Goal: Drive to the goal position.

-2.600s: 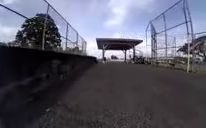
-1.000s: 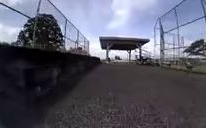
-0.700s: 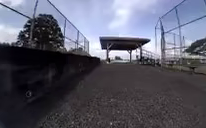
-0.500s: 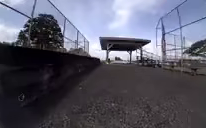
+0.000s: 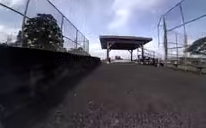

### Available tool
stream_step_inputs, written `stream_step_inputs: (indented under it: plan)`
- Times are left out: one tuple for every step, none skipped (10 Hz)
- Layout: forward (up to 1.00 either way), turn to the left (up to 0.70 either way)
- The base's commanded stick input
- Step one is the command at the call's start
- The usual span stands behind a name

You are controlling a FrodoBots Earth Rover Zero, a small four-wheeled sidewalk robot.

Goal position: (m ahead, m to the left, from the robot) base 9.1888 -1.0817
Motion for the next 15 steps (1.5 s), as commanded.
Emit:
stream_step_inputs:
  plan:
    - [0.85, 0.00]
    - [0.85, 0.00]
    - [0.85, 0.00]
    - [0.85, 0.00]
    - [0.85, 0.00]
    - [0.85, 0.00]
    - [0.85, 0.00]
    - [0.85, 0.00]
    - [0.85, 0.00]
    - [0.85, 0.00]
    - [0.85, 0.00]
    - [0.85, 0.00]
    - [0.85, 0.00]
    - [0.85, 0.00]
    - [0.85, 0.00]
